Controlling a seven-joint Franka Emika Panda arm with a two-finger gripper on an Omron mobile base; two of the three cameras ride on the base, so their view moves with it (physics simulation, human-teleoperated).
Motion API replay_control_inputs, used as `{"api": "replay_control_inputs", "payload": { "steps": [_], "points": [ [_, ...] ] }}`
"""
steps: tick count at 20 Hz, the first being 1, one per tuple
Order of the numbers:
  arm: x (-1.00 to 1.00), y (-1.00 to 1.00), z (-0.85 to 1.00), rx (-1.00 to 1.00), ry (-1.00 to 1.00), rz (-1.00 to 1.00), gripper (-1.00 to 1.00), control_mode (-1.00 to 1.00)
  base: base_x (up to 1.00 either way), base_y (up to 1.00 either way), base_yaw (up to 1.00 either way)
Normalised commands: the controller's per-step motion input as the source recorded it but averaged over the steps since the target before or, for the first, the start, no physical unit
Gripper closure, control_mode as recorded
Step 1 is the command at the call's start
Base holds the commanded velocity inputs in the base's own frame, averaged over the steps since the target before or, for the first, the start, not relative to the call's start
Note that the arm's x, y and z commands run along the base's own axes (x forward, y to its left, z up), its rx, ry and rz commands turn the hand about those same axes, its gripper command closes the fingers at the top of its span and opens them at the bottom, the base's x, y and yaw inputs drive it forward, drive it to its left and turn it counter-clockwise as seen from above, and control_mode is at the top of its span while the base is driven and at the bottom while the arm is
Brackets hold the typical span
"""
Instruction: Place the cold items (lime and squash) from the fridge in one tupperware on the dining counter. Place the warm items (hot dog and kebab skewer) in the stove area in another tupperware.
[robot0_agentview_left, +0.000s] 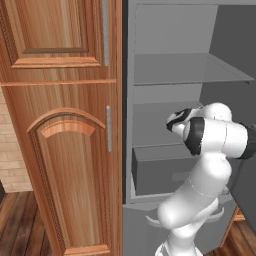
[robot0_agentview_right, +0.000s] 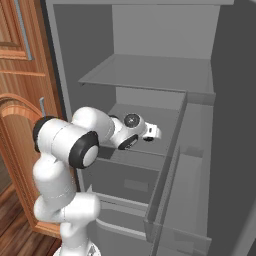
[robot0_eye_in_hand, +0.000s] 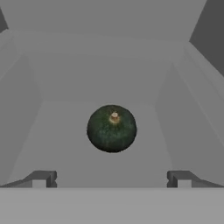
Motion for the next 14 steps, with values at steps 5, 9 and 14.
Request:
{"api": "replay_control_inputs", "payload": {
  "steps": [5, 9, 14],
  "points": [
    [0.43, -0.15, -0.32, 0.01, 0.00, 0.00, -1.00, -1.00, 0.00, 0.00, 0.00],
    [0.39, -0.22, -0.37, 0.02, 0.00, 0.00, -1.00, -1.00, 0.00, 0.00, 0.00],
    [0.24, -0.18, -0.36, 0.01, 0.00, 0.00, -1.00, -1.00, 0.00, 0.00, 0.00]
  ]
}}
